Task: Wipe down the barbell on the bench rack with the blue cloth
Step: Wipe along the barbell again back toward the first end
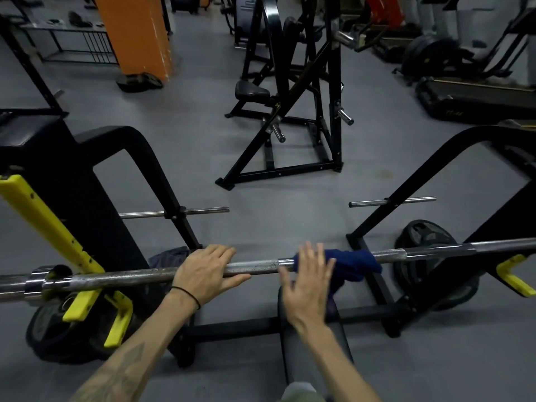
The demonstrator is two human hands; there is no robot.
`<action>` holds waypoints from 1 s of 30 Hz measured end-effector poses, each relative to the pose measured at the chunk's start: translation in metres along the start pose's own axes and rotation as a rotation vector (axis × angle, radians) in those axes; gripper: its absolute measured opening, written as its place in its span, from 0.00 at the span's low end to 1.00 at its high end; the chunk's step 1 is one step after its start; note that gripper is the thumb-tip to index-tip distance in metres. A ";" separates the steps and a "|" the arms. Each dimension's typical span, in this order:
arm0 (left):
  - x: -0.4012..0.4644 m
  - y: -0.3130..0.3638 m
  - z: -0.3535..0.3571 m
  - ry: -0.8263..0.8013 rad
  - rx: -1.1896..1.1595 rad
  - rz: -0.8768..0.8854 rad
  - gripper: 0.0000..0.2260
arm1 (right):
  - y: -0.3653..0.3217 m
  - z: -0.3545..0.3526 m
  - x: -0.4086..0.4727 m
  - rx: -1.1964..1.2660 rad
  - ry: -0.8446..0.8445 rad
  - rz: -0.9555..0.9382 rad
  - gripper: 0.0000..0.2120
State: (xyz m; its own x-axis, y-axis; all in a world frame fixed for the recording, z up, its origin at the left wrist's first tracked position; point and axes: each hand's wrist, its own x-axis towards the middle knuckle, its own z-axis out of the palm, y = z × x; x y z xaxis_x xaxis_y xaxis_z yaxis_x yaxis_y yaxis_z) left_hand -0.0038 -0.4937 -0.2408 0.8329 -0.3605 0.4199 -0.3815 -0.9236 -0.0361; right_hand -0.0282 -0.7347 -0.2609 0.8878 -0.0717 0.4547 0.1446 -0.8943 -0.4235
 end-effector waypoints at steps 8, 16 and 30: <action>-0.002 -0.001 -0.001 0.006 0.041 0.018 0.35 | 0.064 -0.027 0.015 -0.135 -0.104 -0.349 0.31; -0.003 0.004 -0.003 0.001 0.026 -0.031 0.34 | -0.022 0.001 -0.014 -0.001 -0.172 -0.225 0.36; 0.000 0.002 0.000 -0.007 0.015 -0.063 0.35 | -0.032 0.006 -0.007 0.057 -0.178 -0.289 0.34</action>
State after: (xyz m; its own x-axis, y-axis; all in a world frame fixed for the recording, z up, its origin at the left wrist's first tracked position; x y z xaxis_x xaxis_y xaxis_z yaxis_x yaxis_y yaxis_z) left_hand -0.0048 -0.4956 -0.2409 0.8580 -0.3023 0.4153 -0.3221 -0.9464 -0.0236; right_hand -0.0369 -0.7032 -0.2551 0.8682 0.2636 0.4203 0.4210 -0.8397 -0.3430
